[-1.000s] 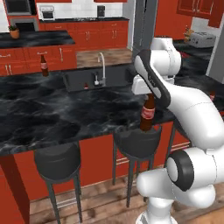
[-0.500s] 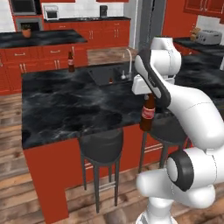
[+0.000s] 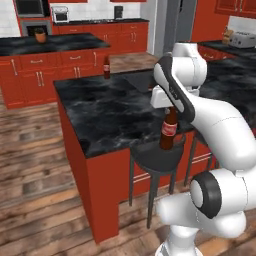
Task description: Place the large bottle from the dining counter next to the other large bottle outside the sink, and place the small bottle from the dining counter next to the other small bottle inside the sink.
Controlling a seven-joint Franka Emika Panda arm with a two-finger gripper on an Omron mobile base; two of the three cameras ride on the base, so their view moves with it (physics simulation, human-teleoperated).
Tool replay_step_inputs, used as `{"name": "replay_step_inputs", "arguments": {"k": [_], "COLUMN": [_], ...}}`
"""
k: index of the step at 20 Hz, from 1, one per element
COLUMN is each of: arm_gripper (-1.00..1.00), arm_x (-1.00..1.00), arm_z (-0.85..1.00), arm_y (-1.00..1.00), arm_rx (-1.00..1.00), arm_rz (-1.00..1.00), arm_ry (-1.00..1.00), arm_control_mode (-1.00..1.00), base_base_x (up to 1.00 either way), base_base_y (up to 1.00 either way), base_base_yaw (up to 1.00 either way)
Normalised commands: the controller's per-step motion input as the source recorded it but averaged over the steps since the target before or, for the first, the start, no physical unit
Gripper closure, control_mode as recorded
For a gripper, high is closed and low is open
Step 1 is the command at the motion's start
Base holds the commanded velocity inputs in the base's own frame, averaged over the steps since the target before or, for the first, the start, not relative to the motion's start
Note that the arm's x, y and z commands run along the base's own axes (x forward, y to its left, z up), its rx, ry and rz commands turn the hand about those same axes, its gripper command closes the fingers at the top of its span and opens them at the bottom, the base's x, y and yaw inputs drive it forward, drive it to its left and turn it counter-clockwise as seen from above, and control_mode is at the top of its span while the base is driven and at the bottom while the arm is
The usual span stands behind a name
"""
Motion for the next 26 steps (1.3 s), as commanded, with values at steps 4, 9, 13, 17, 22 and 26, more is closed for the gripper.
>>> {"name": "replay_step_inputs", "arguments": {"k": [4,9,13,17,22,26], "arm_gripper": [1.0,1.0,1.0,1.0,1.0,1.0], "arm_x": [0.0,0.0,0.0,0.0,0.0,0.0], "arm_z": [0.0,0.0,0.0,0.0,0.0,0.0], "arm_y": [0.0,0.0,0.0,0.0,0.0,0.0], "arm_rx": [0.0,0.0,0.0,0.0,0.0,0.0], "arm_rz": [0.0,0.0,0.0,0.0,0.0,0.0], "arm_ry": [0.0,0.0,0.0,0.0,0.0,0.0], "arm_control_mode": [1.0,1.0,1.0,1.0,1.0,1.0], "base_base_x": [0.0,0.15,0.39,0.51,0.48,0.42], "base_base_y": [1.0,1.0,1.0,1.0,1.0,0.99], "base_base_yaw": [-0.17,-0.25,-0.36,-0.45,-0.57,-0.61]}}
